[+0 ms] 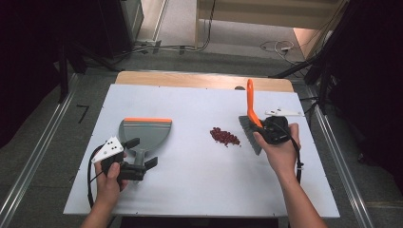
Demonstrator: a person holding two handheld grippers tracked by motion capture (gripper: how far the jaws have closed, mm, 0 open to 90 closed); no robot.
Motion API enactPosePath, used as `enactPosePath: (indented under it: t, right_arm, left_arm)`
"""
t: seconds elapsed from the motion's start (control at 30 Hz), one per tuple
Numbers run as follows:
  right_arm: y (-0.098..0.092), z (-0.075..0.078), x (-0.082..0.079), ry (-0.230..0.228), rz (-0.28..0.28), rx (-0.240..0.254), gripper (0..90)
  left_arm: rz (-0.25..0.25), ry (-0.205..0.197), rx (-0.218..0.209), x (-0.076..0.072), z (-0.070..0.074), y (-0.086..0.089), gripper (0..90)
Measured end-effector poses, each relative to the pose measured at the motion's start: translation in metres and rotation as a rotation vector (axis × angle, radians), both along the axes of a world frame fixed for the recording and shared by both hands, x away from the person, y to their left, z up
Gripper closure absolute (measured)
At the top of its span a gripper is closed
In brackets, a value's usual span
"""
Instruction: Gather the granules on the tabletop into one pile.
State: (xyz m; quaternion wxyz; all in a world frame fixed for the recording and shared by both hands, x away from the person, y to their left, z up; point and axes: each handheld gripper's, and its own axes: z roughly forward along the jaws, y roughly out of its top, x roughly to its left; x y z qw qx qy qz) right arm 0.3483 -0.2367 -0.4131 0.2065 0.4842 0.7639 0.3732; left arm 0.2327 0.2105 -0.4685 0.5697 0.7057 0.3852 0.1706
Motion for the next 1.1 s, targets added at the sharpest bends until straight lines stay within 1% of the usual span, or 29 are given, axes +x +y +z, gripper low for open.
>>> enactPosePath:
  t: [0.1,0.17,0.33,0.53,0.67,0.73,0.8,0.9,1.03,1.1]
  right_arm:
    - [-0.01,-0.002,-0.008,-0.008,0.006,0.012,68.2]
    - [-0.018,-0.004,-0.012,-0.004,0.012,0.031,68.2]
    - [-0.035,-0.009,-0.023,-0.005,0.023,0.053,68.2]
    - [-0.056,-0.017,-0.034,0.02,0.023,0.103,68.1]
    - [-0.072,-0.02,-0.041,0.019,0.016,0.127,68.2]
    - [-0.078,-0.021,-0.043,0.01,0.019,0.136,68.1]
    - [-0.086,-0.024,-0.046,0.019,0.014,0.15,68.1]
    - [-0.094,-0.028,-0.048,0.022,0.02,0.158,68.2]
    - [-0.105,-0.033,-0.052,0.024,0.049,0.155,68.1]
    - [-0.109,-0.035,-0.053,0.021,0.055,0.16,68.1]
  left_arm:
    - [0.001,-0.001,0.003,0.0,0.0,0.0,0.0]
    - [0.002,-0.002,0.001,0.0,0.0,0.0,0.0]
    - [0.004,-0.001,0.005,0.0,0.0,0.0,0.0]
    - [0.007,-0.005,0.003,-0.001,0.001,0.002,0.0]
    - [0.009,-0.005,0.006,-0.001,0.001,0.004,0.0]
    - [0.011,-0.007,0.001,-0.001,0.001,0.005,0.0]
    - [0.011,-0.007,0.0,-0.001,0.001,0.005,0.0]
    - [0.012,-0.008,0.001,-0.001,0.001,0.005,0.0]
    - [0.015,-0.014,-0.003,-0.001,0.001,0.006,0.0]
    - [0.019,-0.015,-0.003,-0.001,0.001,0.007,0.0]
